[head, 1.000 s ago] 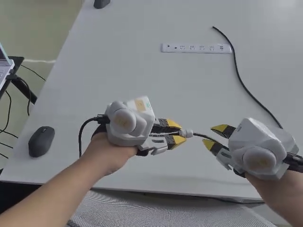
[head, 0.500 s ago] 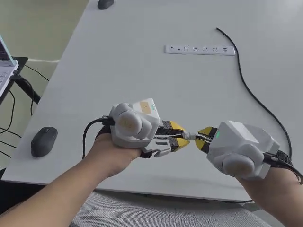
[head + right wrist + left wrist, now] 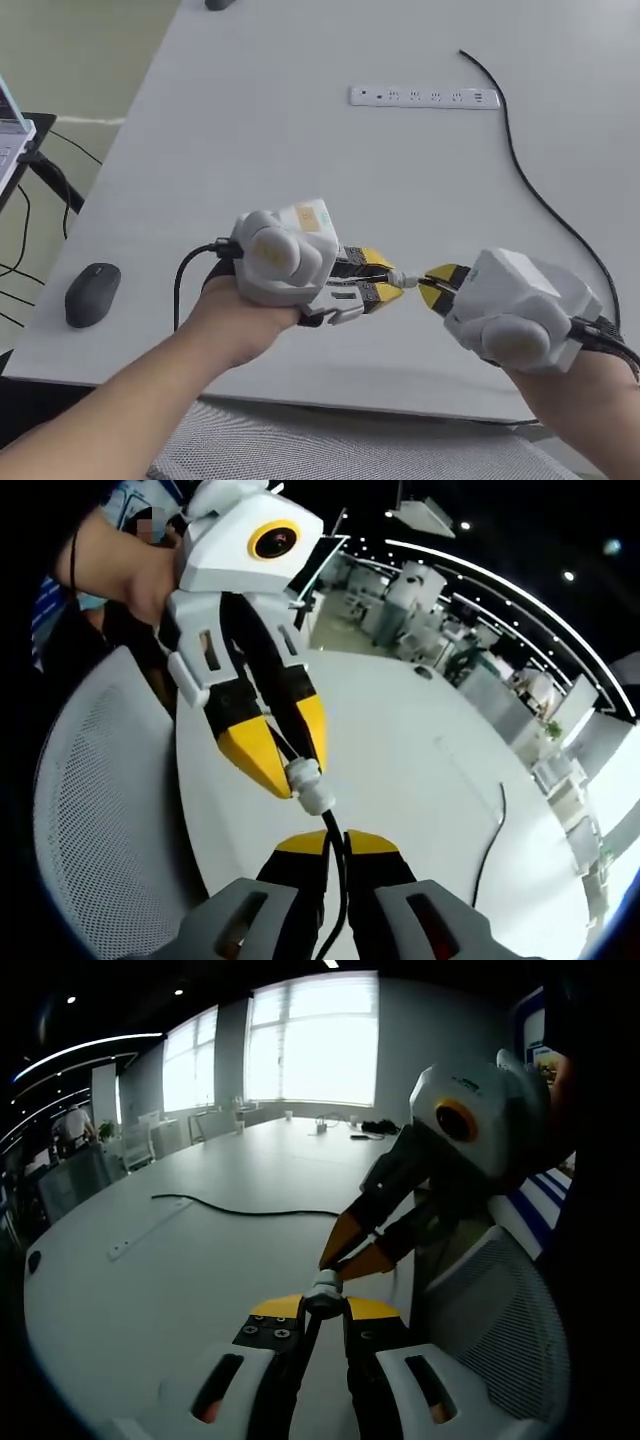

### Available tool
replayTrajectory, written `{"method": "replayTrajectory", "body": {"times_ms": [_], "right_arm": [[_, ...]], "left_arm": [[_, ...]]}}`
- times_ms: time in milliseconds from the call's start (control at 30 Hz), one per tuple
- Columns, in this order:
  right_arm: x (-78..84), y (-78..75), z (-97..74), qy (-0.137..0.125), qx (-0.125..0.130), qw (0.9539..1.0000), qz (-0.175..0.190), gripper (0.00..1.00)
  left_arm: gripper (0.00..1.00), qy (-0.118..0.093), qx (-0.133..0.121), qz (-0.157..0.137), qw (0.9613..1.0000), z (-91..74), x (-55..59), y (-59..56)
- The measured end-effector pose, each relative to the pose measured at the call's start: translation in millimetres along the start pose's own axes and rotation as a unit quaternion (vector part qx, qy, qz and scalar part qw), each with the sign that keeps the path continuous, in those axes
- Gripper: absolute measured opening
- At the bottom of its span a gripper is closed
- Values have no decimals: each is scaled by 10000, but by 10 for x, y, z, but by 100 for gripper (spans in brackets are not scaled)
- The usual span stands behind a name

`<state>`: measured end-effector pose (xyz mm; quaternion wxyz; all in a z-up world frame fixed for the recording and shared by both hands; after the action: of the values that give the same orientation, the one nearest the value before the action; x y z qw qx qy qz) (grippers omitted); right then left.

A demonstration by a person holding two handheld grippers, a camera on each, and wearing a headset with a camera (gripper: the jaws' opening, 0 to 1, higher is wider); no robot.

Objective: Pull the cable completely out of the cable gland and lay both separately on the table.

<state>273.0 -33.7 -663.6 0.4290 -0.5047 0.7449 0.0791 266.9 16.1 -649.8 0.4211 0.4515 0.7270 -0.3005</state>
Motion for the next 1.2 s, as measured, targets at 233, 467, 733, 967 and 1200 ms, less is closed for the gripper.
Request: {"method": "replayTrajectory", "body": {"times_ms": [233,467,733,967,1200], "right_arm": [[102,-115,-24,-24,161,9981,590,0],[260,-181,1,57,246,9936,1105,0],[469,-249,51,101,380,9832,1783,0],[660,-281,80,193,572,9721,2265,0],[789,-301,99,203,663,9577,2794,0]], "left_arm": [[15,-94,-30,-64,9999,-23,-40,50],[15,-73,-56,-65,9999,-35,-29,77],[15,-27,-71,-65,10000,-34,-1,108],[15,20,-65,-40,10000,-18,17,102],[15,40,-83,-48,9999,-18,38,112]]}}
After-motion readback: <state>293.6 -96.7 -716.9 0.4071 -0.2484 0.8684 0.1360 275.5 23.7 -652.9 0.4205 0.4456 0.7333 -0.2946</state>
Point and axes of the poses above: the centre of the closed fingertips' face, and the gripper's own axes: z roughly forward along the fingers, y roughly to its left, x roughly out of its underside, the point moved 2 cm from there along -z, roughly backward along the fingers, and after that the axes turned 1 degree about -y, right-handed, at the moved point
